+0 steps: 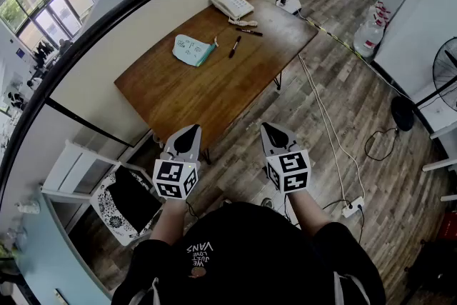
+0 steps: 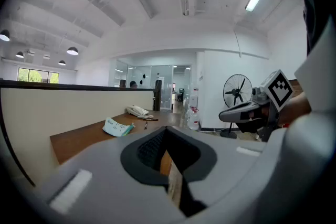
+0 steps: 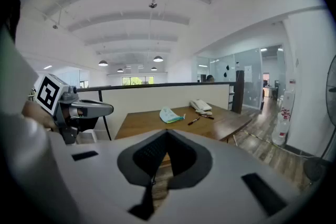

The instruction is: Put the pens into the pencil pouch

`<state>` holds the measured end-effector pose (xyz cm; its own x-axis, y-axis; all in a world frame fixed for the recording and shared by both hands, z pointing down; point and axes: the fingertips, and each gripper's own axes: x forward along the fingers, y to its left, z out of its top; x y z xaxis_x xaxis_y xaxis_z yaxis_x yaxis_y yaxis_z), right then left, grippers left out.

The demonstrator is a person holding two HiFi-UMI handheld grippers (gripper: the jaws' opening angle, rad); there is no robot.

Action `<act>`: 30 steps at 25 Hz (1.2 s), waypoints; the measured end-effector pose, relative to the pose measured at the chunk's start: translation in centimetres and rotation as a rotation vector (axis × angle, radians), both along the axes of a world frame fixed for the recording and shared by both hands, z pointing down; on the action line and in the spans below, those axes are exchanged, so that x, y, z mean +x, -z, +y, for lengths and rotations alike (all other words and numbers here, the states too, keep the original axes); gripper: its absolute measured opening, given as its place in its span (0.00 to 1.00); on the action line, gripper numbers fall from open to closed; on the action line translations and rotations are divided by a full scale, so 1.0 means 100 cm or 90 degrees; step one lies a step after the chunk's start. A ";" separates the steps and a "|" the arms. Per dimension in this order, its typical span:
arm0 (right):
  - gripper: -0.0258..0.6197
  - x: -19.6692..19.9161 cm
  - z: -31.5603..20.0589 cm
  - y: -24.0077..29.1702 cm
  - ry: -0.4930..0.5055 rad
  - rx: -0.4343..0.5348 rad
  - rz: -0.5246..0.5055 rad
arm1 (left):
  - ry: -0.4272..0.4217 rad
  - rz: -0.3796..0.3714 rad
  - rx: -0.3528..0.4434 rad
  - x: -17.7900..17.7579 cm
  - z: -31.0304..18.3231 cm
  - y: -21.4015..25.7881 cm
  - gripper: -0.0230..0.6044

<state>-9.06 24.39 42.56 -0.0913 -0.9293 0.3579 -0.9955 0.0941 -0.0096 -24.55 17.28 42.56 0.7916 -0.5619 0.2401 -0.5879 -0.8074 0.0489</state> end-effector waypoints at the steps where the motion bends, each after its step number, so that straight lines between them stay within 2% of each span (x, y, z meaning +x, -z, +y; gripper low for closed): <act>1: 0.06 -0.004 -0.001 -0.001 -0.005 0.001 -0.002 | -0.005 0.000 0.000 -0.003 -0.001 -0.001 0.05; 6: 0.06 -0.015 -0.010 -0.002 -0.022 0.011 -0.012 | -0.028 0.009 0.003 -0.009 -0.008 -0.003 0.05; 12: 0.06 -0.018 -0.024 0.003 0.008 0.035 -0.102 | -0.039 0.035 -0.002 0.002 -0.018 -0.004 0.06; 14: 0.07 -0.014 -0.030 0.001 0.025 0.036 -0.114 | -0.035 0.036 -0.005 0.010 -0.022 -0.006 0.09; 15: 0.08 -0.011 -0.033 0.000 0.030 0.035 -0.118 | -0.028 0.036 -0.009 0.014 -0.026 -0.007 0.17; 16: 0.14 -0.007 -0.037 -0.002 0.035 0.033 -0.123 | -0.019 0.034 -0.014 0.016 -0.029 -0.009 0.28; 17: 0.28 -0.004 -0.041 -0.004 0.041 0.027 -0.127 | -0.010 0.032 -0.018 0.019 -0.033 -0.011 0.31; 18: 0.33 -0.001 -0.046 -0.006 0.051 0.019 -0.129 | -0.001 0.028 -0.021 0.022 -0.037 -0.012 0.31; 22: 0.33 0.020 -0.065 -0.012 0.091 -0.007 -0.121 | 0.036 0.008 -0.020 0.037 -0.051 -0.013 0.31; 30: 0.33 0.079 -0.103 -0.026 0.139 -0.042 -0.108 | 0.135 0.001 -0.027 0.069 -0.072 -0.018 0.31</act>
<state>-1.16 14.07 45.14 -0.3512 -0.8559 0.3796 -0.9351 0.3004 -0.1878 -17.61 10.10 44.38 0.6568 -0.7056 0.2660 -0.7445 -0.6627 0.0802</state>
